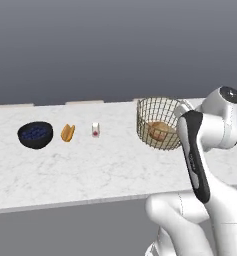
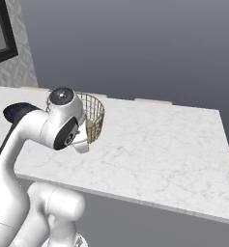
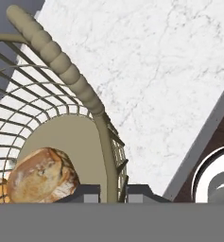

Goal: Open the cabinet, pick up the bread from the cabinet and place it in the basket. Then move the basket to the dining counter.

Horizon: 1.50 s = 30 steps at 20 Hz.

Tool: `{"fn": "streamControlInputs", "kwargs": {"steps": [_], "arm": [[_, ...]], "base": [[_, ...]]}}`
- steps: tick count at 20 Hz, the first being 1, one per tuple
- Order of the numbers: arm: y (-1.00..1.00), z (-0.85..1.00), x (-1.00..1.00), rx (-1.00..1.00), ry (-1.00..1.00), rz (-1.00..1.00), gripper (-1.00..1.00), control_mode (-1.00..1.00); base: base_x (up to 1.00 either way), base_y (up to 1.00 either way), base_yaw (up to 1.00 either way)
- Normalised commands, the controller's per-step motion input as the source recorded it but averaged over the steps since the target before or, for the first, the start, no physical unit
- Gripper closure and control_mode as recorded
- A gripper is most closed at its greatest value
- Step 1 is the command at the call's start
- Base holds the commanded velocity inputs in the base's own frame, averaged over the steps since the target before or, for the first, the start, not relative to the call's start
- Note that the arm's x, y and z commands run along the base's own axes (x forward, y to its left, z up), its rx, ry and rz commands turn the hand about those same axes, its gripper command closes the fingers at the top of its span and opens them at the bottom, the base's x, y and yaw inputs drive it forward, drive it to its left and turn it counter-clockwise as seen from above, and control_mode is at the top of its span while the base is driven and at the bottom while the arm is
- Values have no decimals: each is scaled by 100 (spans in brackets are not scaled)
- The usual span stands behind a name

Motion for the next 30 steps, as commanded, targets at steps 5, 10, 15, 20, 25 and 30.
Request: {"fn": "streamControlInputs", "kwargs": {"steps": [5,10,15,20,25,30], "arm": [[-11,-12,100,0,11,0,100,-100],[-1,-18,100,0,0,0,100,-100],[11,-57,100,0,0,0,100,-100],[22,-67,100,0,2,0,100,-100],[0,-50,95,0,4,0,100,-100],[0,-67,41,0,9,0,100,-100]], "base": [[0,0,0],[0,0,0],[0,0,0],[0,0,0],[0,0,0],[0,0,0]]}}
